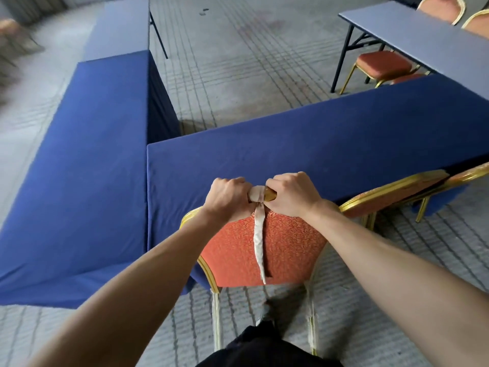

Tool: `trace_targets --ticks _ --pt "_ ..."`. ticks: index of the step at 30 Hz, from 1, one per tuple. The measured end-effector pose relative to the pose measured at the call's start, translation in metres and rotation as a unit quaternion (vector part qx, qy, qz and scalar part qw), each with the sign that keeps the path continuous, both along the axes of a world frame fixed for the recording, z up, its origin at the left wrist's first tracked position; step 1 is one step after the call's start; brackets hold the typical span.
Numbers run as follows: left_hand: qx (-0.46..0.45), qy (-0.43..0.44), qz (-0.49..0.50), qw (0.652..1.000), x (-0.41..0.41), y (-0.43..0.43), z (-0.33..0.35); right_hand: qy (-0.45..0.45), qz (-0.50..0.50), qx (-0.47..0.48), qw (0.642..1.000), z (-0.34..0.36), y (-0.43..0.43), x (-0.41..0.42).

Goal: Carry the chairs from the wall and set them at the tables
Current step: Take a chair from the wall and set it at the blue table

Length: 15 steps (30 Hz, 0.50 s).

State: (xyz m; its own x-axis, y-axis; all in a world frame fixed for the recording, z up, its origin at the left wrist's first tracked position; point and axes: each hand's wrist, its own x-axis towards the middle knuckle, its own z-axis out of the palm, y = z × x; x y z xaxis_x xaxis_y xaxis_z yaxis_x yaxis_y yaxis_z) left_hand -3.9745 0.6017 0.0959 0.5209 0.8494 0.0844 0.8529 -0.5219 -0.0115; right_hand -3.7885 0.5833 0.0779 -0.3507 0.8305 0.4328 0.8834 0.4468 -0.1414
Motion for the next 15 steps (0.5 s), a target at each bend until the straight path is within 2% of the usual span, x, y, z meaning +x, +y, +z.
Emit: trace_targets --ticks 6,11,15 --pt "0.002 -0.023 0.035 0.999 0.018 -0.043 -0.019 0.008 0.043 -0.002 0.999 -0.016 -0.024 0.017" --pt "-0.067 0.02 0.051 0.996 0.042 -0.104 -0.063 -0.022 0.065 -0.1 0.993 -0.063 -0.081 0.04" --pt "-0.089 0.048 0.065 0.993 0.05 -0.141 -0.078 -0.033 0.092 -0.14 0.985 -0.081 -0.111 0.047"
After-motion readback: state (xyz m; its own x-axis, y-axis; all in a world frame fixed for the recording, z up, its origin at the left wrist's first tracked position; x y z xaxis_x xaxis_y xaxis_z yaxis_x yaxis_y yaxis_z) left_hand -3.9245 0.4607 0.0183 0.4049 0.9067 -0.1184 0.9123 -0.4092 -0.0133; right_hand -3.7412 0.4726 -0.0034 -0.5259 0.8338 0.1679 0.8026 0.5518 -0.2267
